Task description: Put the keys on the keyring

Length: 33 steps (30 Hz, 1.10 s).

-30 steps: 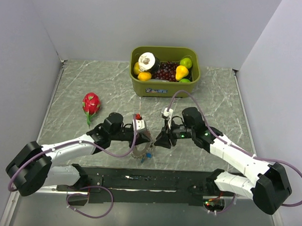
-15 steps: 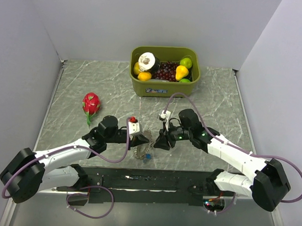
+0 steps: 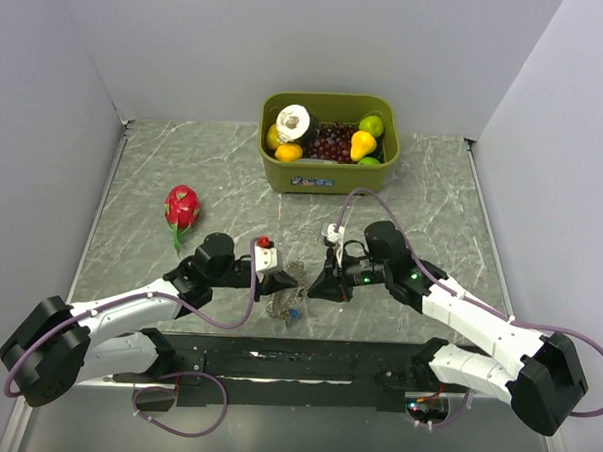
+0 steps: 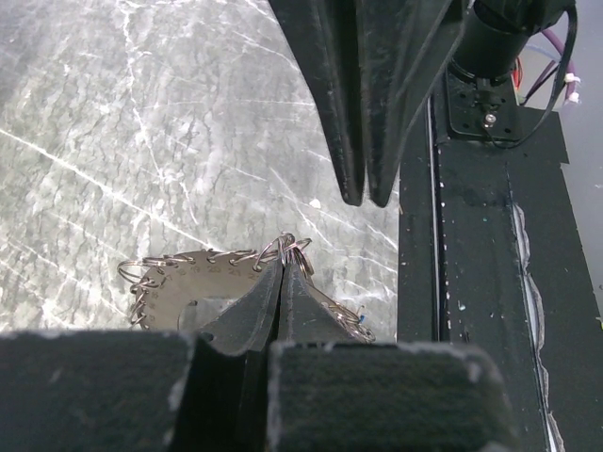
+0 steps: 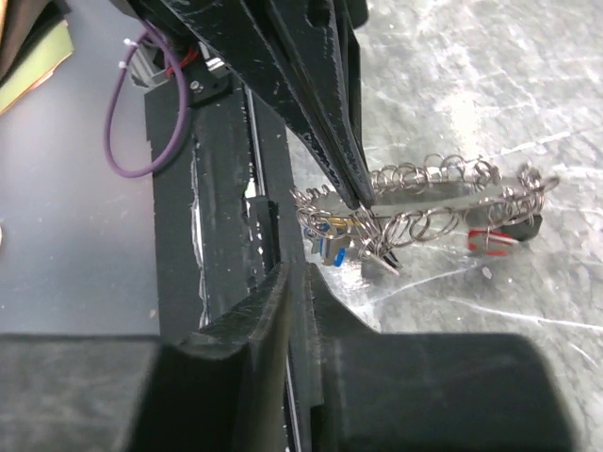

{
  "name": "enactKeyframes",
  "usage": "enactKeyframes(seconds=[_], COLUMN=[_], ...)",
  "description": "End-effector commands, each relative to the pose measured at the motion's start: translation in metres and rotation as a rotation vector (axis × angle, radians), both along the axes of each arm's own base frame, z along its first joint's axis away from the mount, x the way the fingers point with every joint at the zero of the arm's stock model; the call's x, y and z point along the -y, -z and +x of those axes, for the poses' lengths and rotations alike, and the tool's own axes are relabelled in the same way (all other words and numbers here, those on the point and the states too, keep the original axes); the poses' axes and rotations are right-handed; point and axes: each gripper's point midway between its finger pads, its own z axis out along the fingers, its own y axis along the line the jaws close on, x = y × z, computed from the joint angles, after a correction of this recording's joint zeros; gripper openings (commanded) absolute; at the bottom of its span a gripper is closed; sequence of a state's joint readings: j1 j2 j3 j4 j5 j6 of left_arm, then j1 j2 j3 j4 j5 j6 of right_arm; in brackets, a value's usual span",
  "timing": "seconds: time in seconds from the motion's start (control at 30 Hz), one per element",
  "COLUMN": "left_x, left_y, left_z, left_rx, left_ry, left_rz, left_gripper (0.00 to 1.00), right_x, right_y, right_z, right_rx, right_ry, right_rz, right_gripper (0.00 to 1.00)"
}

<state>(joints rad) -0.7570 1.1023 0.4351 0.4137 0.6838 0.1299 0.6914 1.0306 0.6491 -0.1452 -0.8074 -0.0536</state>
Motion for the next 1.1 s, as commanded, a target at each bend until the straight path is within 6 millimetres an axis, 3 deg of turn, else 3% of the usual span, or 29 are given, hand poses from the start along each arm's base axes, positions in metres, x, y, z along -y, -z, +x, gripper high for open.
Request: enactKeyframes(seconds=[0.0,0.2,0.37,0.7,1.07], left_x=[0.005,0.004,0.002,0.001,-0.004], left_y=[-0.025,-0.027,-0.028,-0.036,-0.044], left_z=[-0.006,-0.014,-0.021,-0.027,-0.036], left_rx=[0.085,0.124,0.139,0.168,0.215], left_ry=[0.056,0.104,0.133,0.159,0.180], left_rz=[-0.078,-0.094,-0.102,-0.130,-0.174], left_gripper=[0.01,0.01,0.01,0.01,0.01], right_x=[-0.010,-0.014,-0.018,-0.034,-0.033], right_y=[-0.034,-0.039,-0.043,-0.035,-0.022], right_z=[-0.001,-0.006,-0.006,-0.002,0.003], right_rx=[0.071,0.058,0.063,0.030,0.022], right_ry=[-0.048,-0.090,-0.113,-0.145,-0.103], right_rz=[0.101,0.139,0.153,0.153,0.114], right_gripper=[0.26,0.41,0.45,0.33,0.20])
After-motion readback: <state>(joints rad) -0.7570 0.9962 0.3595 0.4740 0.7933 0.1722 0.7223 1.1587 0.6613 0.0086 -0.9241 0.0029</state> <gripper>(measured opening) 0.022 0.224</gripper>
